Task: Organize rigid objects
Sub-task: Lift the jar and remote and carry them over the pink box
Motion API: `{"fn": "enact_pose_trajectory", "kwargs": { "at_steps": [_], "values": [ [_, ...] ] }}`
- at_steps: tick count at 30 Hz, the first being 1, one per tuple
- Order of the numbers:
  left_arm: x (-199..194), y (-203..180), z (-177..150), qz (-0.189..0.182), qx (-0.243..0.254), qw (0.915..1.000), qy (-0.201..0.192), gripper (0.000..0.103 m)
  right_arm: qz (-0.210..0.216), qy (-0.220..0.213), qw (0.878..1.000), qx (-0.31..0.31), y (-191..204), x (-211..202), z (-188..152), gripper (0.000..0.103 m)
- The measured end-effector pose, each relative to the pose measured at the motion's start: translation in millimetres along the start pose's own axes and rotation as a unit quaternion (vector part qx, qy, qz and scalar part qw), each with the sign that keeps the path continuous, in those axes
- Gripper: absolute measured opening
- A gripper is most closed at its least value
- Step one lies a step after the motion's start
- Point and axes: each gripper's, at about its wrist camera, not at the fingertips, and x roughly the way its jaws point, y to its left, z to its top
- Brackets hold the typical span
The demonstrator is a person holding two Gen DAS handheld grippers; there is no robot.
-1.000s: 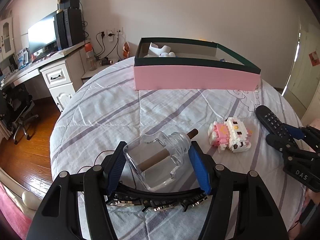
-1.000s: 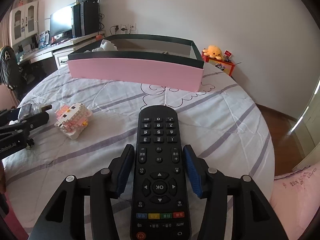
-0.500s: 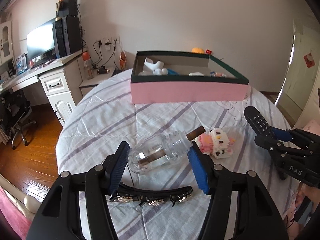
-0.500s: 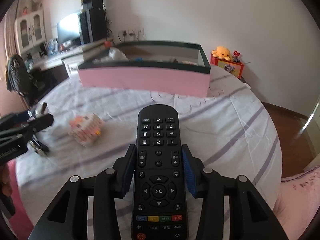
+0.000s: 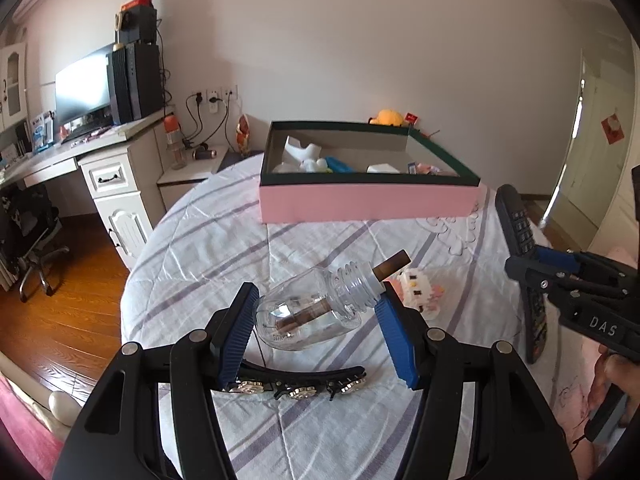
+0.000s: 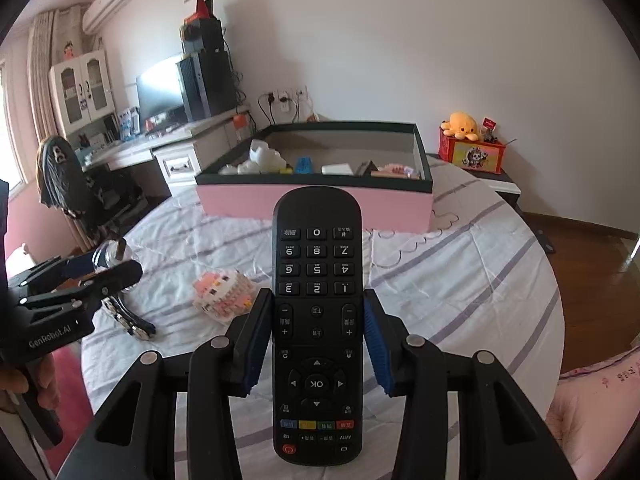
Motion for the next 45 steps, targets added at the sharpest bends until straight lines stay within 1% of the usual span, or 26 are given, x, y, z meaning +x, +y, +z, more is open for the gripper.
{"fn": "enact_pose_trajectory", "kwargs": {
  "at_steps": [9, 18, 25, 29, 36, 45],
  "values": [
    [-31, -5, 11, 0.009, 0.012, 0.9993, -0.033, 0.061, 0.011, -0.027, 1.0, -0.009, 9, -22, 9, 0.045],
    [-74, -6, 29, 0.042, 0.011, 0.9954, -0.086, 0.061, 0.017, -0.067, 0.997, -0.025, 22, -56, 25, 0.045],
    [-113, -4, 45, 0.072, 0.01, 0.9884, -0.133, 0.061, 0.022, -0.107, 0.993, -0.039, 33, -86, 43, 0.045],
    [-133, -3, 52, 0.091, 0.008, 0.983, -0.159, 0.061, 0.027, -0.125, 0.991, -0.047, 39, -102, 52, 0.045],
    [-151, -8, 64, 0.107, 0.011, 0.977, -0.184, 0.061, 0.037, -0.146, 0.987, -0.059, 47, -116, 65, 0.045],
    [-149, -25, 87, 0.12, 0.031, 0.9724, -0.198, 0.061, 0.045, -0.158, 0.985, -0.06, 39, -116, 80, 0.045]
  ]
}}
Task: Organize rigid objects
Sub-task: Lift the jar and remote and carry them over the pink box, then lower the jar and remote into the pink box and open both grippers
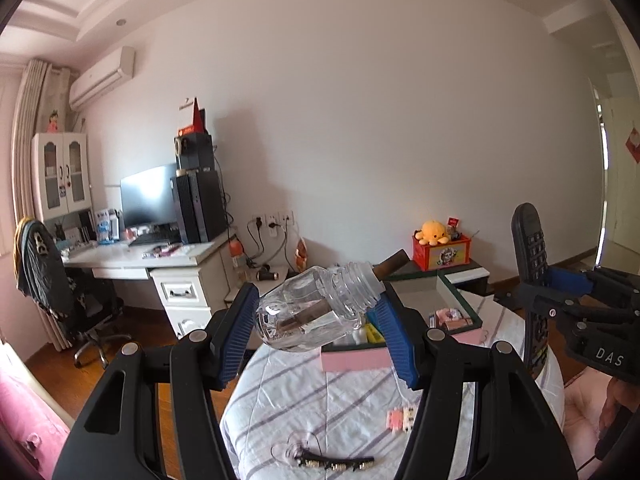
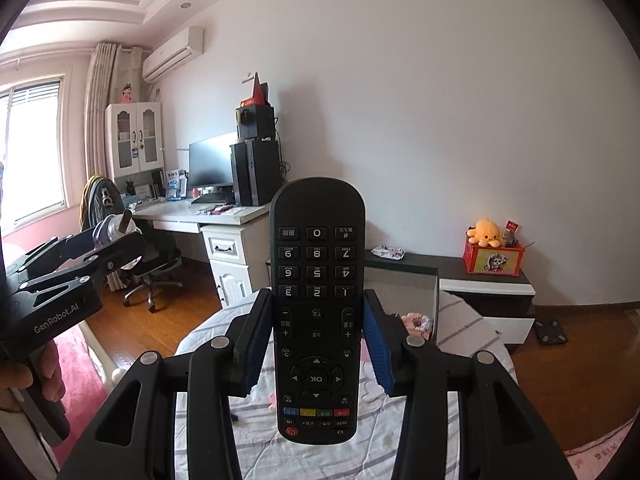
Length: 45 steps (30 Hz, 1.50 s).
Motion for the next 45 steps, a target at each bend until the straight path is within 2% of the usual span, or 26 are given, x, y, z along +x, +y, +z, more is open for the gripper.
{"fn": "enact_pose_trajectory", "kwargs": {
  "at_steps": [5, 11, 16, 23, 28, 34, 39, 45],
  "values": [
    [14, -10, 15, -0.006, 0.004, 0.9999, -0.011, 0.061, -0.003, -0.01, 1.0, 0.001, -11, 5, 8, 0.045],
    [48, -27, 25, -0.019, 0.015, 0.9997, -0.002, 0.061, -0.007, -0.019, 1.0, 0.003, -28, 22, 23, 0.045],
    [87, -41, 32, -0.025, 0.024, 0.9994, 0.007, 0.061, -0.008, -0.015, 1.0, 0.004, -45, 48, 32, 0.045],
    [162, -62, 33, -0.04, 0.036, 0.9978, 0.039, 0.061, -0.007, 0.0, 1.0, 0.015, -74, 96, 34, 0.045],
    [222, -72, 20, -0.048, 0.037, 0.9951, 0.079, 0.061, -0.006, 0.024, 0.999, 0.027, -95, 140, 27, 0.045],
    [288, -81, -11, -0.056, 0.03, 0.9882, 0.139, 0.061, 0.0, 0.064, 0.997, 0.036, -113, 193, 10, 0.045],
    [314, -89, -40, -0.056, 0.028, 0.9833, 0.171, 0.061, 0.004, 0.085, 0.995, 0.047, -121, 221, -4, 0.045],
    [328, -83, -57, -0.05, 0.006, 0.9826, 0.179, 0.062, 0.018, 0.101, 0.993, 0.051, -118, 247, -15, 0.045]
  ]
}}
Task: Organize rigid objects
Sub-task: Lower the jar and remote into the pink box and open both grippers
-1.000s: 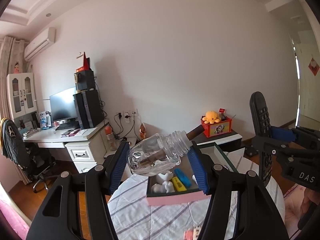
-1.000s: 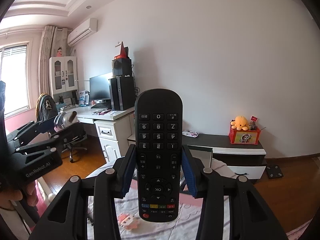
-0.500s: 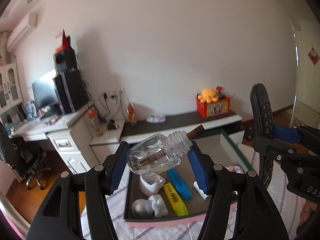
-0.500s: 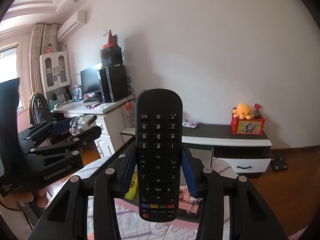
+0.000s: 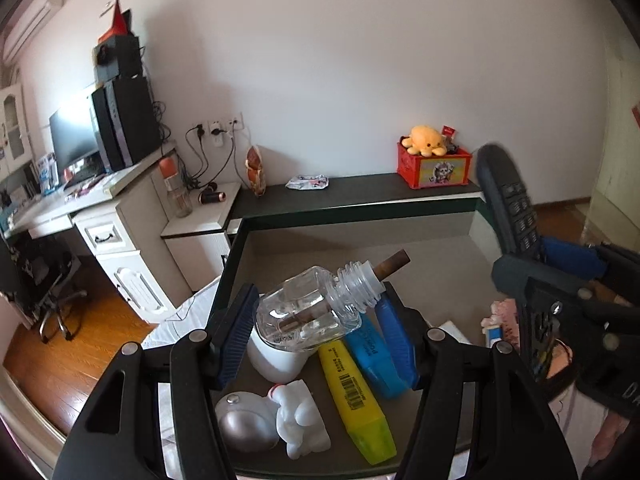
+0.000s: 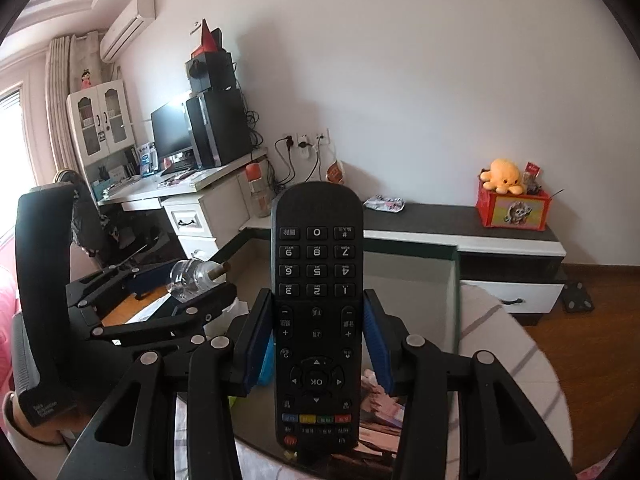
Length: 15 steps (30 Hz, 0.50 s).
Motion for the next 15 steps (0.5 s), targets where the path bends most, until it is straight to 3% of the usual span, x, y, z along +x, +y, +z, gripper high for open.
{"fn": "enact_pose_trajectory", "kwargs": {
  "at_steps": [5, 8, 10, 15],
  "values": [
    [4, 9, -5, 0.018, -0.01, 0.9998, -0.001, 0.063, -0.001, 0.01, 1.0, -0.013, 8, 14, -2, 0.045],
    [0, 12, -6, 0.03, -0.015, 0.9994, -0.012, 0.074, -0.003, 0.007, 1.0, -0.014, 10, 17, -2, 0.045],
    [-4, 14, -6, 0.042, -0.018, 0.9988, -0.018, 0.087, -0.004, 0.006, 1.0, -0.014, 11, 19, -3, 0.045],
    [-4, 18, -5, 0.05, -0.025, 0.9982, -0.02, 0.094, -0.004, 0.01, 1.0, -0.007, 10, 24, -7, 0.045]
  ]
}}
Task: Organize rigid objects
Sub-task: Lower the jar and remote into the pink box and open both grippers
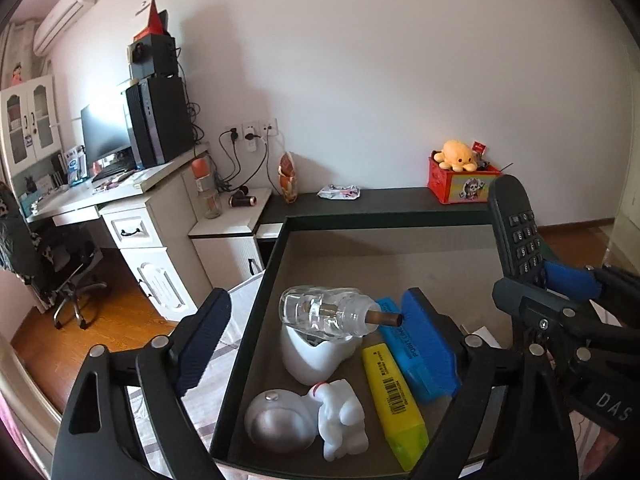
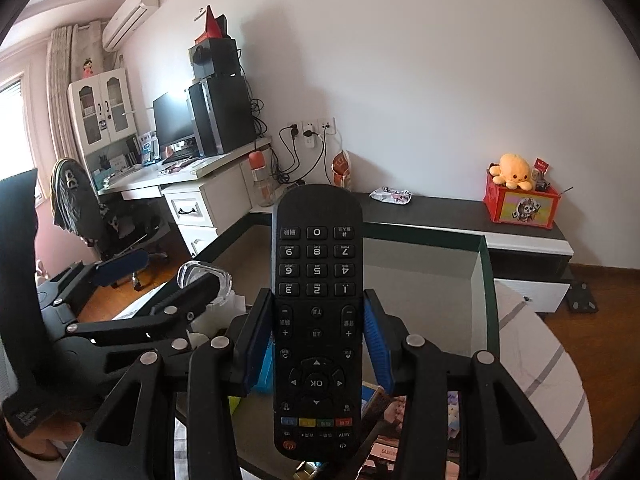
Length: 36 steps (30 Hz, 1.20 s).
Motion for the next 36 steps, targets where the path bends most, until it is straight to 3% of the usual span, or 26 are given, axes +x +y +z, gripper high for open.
{"fn": "enact_pose_trajectory", "kwargs": {
  "at_steps": [10, 17, 19, 21, 22, 36],
  "values": [
    [8, 0, -1, 0.002, 0.008, 0.9999, 0.01, 0.099, -0.045, -0.011, 0.999, 0.004, 0, 0, -6, 0.045],
    [9, 0, -1, 0.005, 0.008, 0.9999, 0.012, 0.1, -0.055, -0.012, 0.998, 0.01, -3, 1, -9, 0.046],
    [11, 1, -1, 0.008, 0.008, 0.9998, 0.014, 0.101, -0.063, -0.015, 0.998, 0.011, -3, 0, -9, 0.051],
    [11, 2, -2, 0.008, 0.005, 0.9998, 0.017, 0.102, -0.069, -0.019, 0.997, 0.017, -6, -2, -9, 0.066],
    [12, 3, -2, 0.004, 0.003, 0.9998, 0.018, 0.102, -0.071, -0.022, 0.997, 0.021, -7, -4, -9, 0.068],
    [13, 1, -4, 0.004, 0.006, 0.9998, 0.019, 0.102, -0.067, -0.028, 0.997, 0.025, -8, -9, -10, 0.079]
  ]
}}
